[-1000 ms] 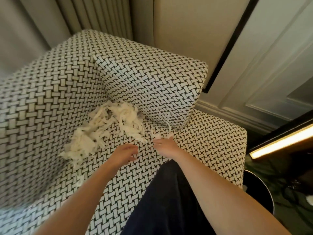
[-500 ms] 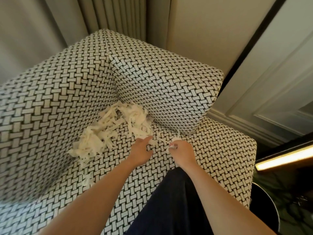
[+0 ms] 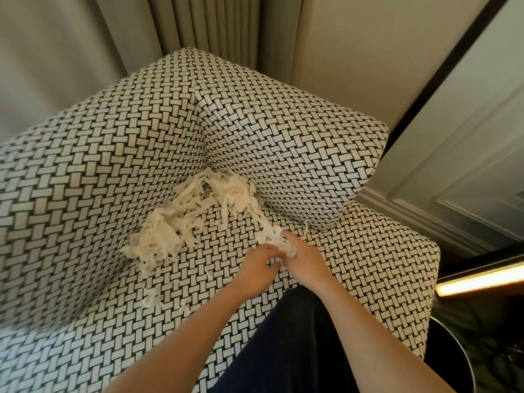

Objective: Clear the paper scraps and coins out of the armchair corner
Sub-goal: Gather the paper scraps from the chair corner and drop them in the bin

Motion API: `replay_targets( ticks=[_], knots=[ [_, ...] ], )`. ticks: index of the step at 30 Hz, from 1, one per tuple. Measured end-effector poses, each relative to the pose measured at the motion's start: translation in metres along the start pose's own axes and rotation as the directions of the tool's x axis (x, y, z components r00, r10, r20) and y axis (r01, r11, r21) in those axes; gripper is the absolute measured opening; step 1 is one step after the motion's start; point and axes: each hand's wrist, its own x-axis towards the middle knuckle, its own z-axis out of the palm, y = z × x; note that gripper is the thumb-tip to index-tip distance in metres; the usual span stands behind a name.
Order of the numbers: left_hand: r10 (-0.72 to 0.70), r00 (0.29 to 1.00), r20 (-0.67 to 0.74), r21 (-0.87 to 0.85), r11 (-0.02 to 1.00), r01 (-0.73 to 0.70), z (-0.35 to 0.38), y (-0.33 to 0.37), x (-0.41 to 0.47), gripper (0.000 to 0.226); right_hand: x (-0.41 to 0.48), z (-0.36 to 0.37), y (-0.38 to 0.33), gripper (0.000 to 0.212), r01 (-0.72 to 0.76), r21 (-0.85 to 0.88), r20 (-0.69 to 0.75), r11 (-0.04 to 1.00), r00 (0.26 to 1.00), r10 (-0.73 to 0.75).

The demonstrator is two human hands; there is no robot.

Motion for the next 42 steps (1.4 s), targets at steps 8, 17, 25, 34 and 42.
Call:
replay_targets(
  ticks=[8,17,25,34,42],
  knots=[
    [-0.21,0.973,-0.09,-0.565,0.816,0.124,-0.026,0.002,-0.003,0.014,-0.007,-0.007,-0.007,0.015,0.072,0.066,-0.124,0.995,0.99,-0.064],
    [-0.158,0.984,-0.078,0.039,0.986,0.161,-0.012,-0.013,0.038,0.051,-0.008,-0.011,0.003,0.009,0.051,0.462,-0.485,0.885,0.851,0.204],
    [-0.206,0.975,0.083,0.402,0.902,0.156,0.014,0.006,0.059,0.077,-0.01,-0.013,0.006,0.005,0.082,0.596,-0.599,0.799,0.708,0.374],
    [-0.084,0.993,0.082,0.47,0.882,0.036,0.039,0.023,0.068,0.063,-0.011,-0.019,0.011,0.017,0.093,0.765,-0.562,0.638,0.581,0.589],
    [0.044,0.998,0.036,0.643,0.764,-0.056,0.036,0.024,0.082,0.035,-0.016,-0.02,0.015,0.007,0.07,0.788,-0.521,0.611,0.603,0.603]
  ],
)
